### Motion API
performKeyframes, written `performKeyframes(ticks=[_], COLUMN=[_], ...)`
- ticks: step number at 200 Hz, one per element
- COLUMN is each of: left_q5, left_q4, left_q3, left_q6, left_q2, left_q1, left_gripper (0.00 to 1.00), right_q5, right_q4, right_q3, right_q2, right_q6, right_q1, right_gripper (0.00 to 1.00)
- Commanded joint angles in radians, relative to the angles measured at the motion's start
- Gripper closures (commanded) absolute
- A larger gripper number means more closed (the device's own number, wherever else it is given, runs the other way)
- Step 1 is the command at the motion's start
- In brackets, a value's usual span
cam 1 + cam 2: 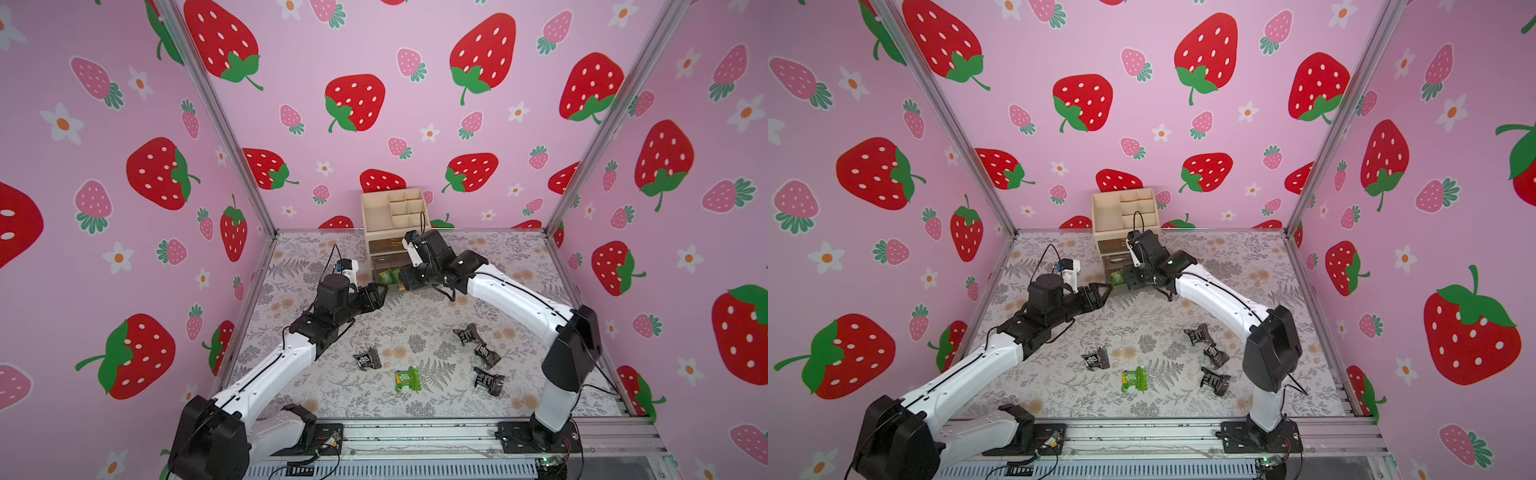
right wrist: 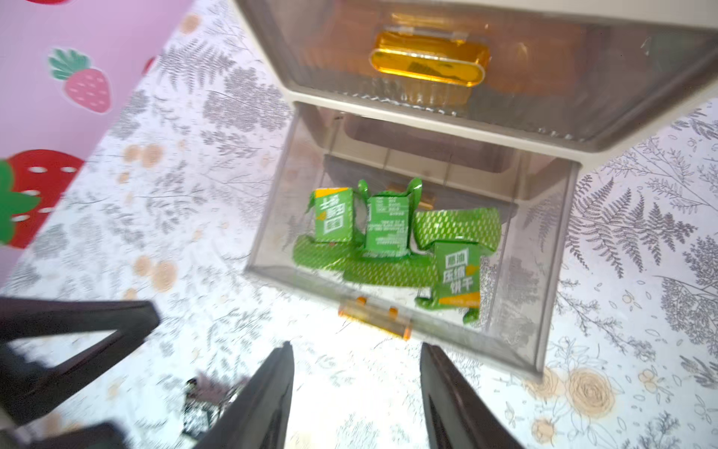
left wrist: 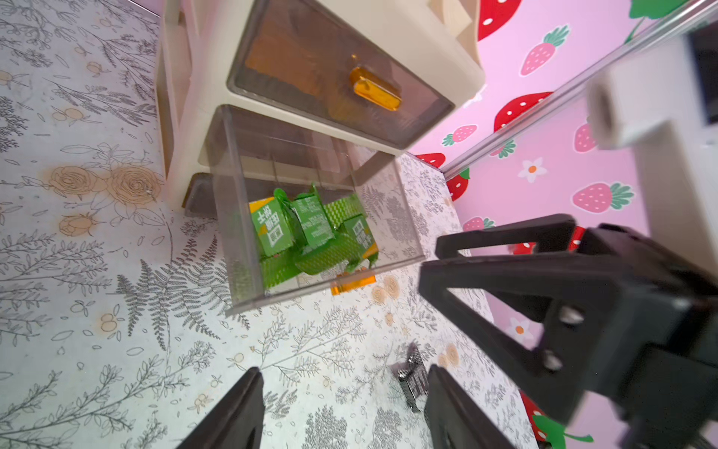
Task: Place the cookies into the drawer by color
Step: Adjust the cookie at the center of the board.
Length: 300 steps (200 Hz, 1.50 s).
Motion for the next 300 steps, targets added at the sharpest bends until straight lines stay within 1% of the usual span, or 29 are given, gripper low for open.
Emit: performKeyframes(ticks=[1,14,27,50,69,90,99,102,111,125,132,143,155,176,189,201,210,217,241,252,264,281,300], left_q5=[0.011,0.016,0.012,-0.037,-0.052,-0.035,-0.052,-0.084,-0.123,-0.142,-0.133,-0.118,-0.155,-0.261,-0.231,-0.228,-0.188,-0.167,-0.162,-0.127,-0.08,-0.132,-0.15], left_q4=[-0.119,-0.161,-0.201,-0.253,-0.277,-0.264,-0.266,-0.267,-0.276,-0.285,-0.274,-0.247,-0.287,-0.355,-0.366,-0.396,-0.379,-0.369,-0.366,-0.353,-0.382,-0.422,-0.426], left_q3=[-0.051,-0.082,-0.113,-0.179,-0.231,-0.264,-0.258,-0.254,-0.244,-0.225,-0.217,-0.2,-0.158,-0.067,-0.024,0.021,0.034,0.041,0.06,0.053,0.064,0.073,0.073], left_q6=[-0.004,-0.01,-0.022,-0.046,-0.071,-0.108,-0.117,-0.119,-0.125,-0.12,-0.106,-0.06,-0.004,0.15,0.223,0.249,0.279,0.298,0.329,0.334,0.352,0.356,0.381], left_q2=[-0.063,-0.102,-0.135,-0.182,-0.21,-0.187,-0.175,-0.17,-0.152,-0.116,-0.096,-0.062,-0.018,0.051,0.105,0.166,0.204,0.229,0.28,0.297,0.333,0.357,0.355], left_q1=[-0.056,-0.101,-0.144,-0.229,-0.277,-0.349,-0.406,-0.424,-0.473,-0.5,-0.506,-0.529,-0.547,-0.583,-0.583,-0.583,-0.583,-0.583,-0.583,-0.582,-0.586,-0.597,-0.597], left_gripper=[0.3,0.3,0.3,0.32,0.36,0.38,0.38,0.38,0.37,0.36,0.36,0.36,0.36,0.37,0.37,0.37,0.36,0.36,0.34,0.33,0.33,0.33,0.33], right_q5=[-0.083,-0.131,-0.168,-0.155,-0.163,-0.189,-0.194,-0.193,-0.206,-0.287,-0.296,-0.26,-0.264,-0.352,-0.422,-0.482,-0.518,-0.535,-0.554,-0.564,-0.57,-0.564,-0.56], right_q4=[-0.01,-0.016,0.008,0.029,0.058,0.085,0.096,0.099,0.115,0.174,0.176,0.143,0.116,0.074,0.065,0.069,0.077,0.082,0.098,0.108,0.119,0.138,0.141], right_q3=[-0.113,-0.222,-0.356,-0.552,-0.664,-0.774,-0.815,-0.83,-0.868,-0.925,-0.943,-0.957,-0.97,-0.979,-0.978,-0.98,-0.981,-0.982,-0.991,-0.999,-1.012,-1.029,-1.033], right_q2=[-0.118,-0.193,-0.264,-0.351,-0.388,-0.413,-0.435,-0.443,-0.471,-0.523,-0.557,-0.613,-0.67,-0.739,-0.75,-0.739,-0.726,-0.714,-0.692,-0.696,-0.708,-0.721,-0.709], right_q6=[0.059,0.102,0.173,0.257,0.299,0.33,0.346,0.352,0.374,0.378,0.385,0.386,0.369,0.326,0.282,0.263,0.251,0.24,0.23,0.233,0.235,0.238,0.231], right_q1=[0.028,0.043,0.063,0.136,0.201,0.222,0.216,0.212,0.203,0.201,0.201,0.195,0.161,0.063,-0.01,-0.065,-0.091,-0.1,-0.111,-0.11,-0.109,-0.109,-0.111], right_gripper=[0.43,0.43,0.43,0.43,0.44,0.44,0.44,0.44,0.45,0.45,0.45,0.45,0.45,0.47,0.47,0.47,0.47,0.47,0.47,0.47,0.47,0.47,0.47])
